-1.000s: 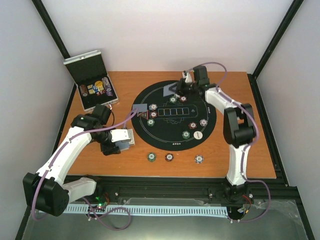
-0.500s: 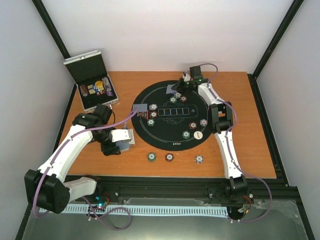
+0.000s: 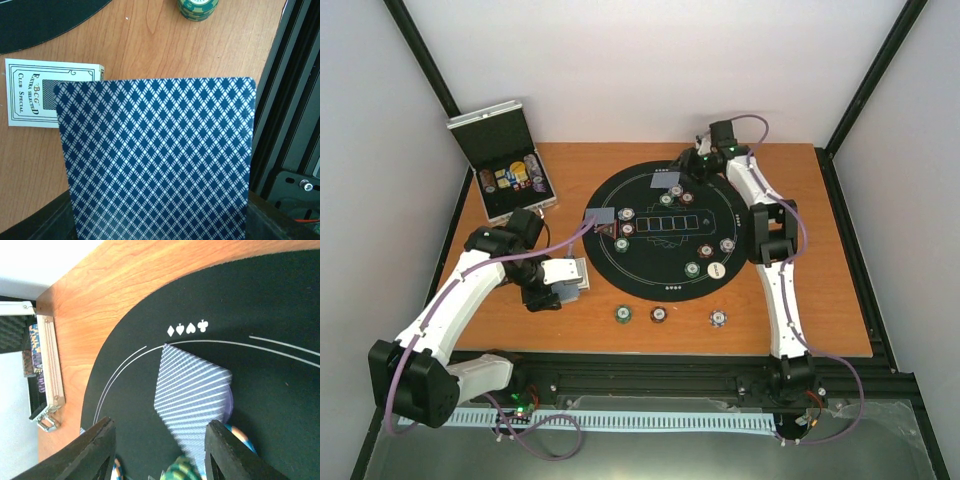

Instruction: Distribute texas hold em gaming equipment

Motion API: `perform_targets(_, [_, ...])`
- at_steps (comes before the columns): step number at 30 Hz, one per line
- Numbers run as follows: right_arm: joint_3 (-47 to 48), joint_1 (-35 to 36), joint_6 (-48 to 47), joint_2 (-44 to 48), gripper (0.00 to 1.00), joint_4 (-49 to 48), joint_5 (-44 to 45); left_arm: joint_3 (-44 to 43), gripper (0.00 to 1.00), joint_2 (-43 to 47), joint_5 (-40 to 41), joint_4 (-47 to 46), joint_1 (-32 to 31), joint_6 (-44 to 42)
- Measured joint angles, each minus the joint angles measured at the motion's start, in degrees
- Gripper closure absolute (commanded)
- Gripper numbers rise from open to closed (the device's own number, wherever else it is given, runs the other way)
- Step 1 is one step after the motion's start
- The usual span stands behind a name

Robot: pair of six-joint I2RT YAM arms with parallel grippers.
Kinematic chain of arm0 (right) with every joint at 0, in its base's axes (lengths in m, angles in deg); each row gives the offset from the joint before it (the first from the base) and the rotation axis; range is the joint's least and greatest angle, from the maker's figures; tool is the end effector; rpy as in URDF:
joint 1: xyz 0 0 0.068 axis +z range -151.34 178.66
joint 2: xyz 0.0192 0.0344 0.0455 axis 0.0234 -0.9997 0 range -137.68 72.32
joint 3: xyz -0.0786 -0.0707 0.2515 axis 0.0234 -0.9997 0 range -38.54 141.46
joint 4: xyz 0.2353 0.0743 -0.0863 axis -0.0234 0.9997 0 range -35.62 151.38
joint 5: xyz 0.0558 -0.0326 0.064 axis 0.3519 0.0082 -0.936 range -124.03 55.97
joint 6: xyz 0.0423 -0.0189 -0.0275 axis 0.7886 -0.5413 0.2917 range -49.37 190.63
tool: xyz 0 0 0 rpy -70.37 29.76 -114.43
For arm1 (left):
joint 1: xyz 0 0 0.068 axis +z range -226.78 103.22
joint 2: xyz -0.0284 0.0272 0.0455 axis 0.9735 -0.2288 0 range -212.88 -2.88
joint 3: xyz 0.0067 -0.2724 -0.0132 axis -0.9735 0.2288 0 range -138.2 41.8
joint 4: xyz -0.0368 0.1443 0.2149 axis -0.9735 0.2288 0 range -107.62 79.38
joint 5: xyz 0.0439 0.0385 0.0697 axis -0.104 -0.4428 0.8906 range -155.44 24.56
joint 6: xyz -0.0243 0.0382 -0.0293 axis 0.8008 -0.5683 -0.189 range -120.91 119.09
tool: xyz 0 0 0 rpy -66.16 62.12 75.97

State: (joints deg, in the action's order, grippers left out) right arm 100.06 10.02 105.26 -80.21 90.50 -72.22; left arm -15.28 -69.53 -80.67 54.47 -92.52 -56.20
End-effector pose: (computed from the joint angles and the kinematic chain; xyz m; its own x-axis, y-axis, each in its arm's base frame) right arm 0.5564 0.1342 0.1565 -0.9276 0.2692 -0.2590 -0.0206 0.6555 0.7549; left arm 0.1732 -0.0587 0.2670 -0.2968 0.9079 -0.2960 0.9528 0.3021 -0.0288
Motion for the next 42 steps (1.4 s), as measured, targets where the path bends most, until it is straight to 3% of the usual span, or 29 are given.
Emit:
perform_targets(6, [-11.76, -1.11, -2.34, 11.17, 0.36, 0.70, 1.44, 0.00, 0.99, 0.04, -0.04, -0.02, 0.00, 0.09])
perform_targets(14, [-47.19, 1.16, 0.26, 35.85, 0.26, -11.61, 0.39, 0.00, 0.99, 0.07, -0.68, -0.02, 0.00, 0.50])
perform_targets(21, [-83.69, 16.96, 12.13, 59.82, 0.23, -34.88, -1.84, -0.04, 0.99, 0.20, -1.79, 0.09, 0.00, 1.14])
perform_targets(25, [-98.20, 26.82, 22.05, 66.77, 0.22, -49.66, -1.25, -0.04, 0.99, 0.20, -1.95, 0.31, 0.00, 1.27])
perform_targets(33, [-101.22, 40.37, 31.56, 67.95, 0.24, -63.12, 5.18, -0.04, 0.99, 0.20, -1.97, 0.79, 0.00, 1.53])
perform_targets(42, [-95.27, 44.78, 35.98, 56.89, 0.30, -71.76, 6.14, -0.09, 0.99, 0.85, -2.19, 1.31, 0.00, 1.53])
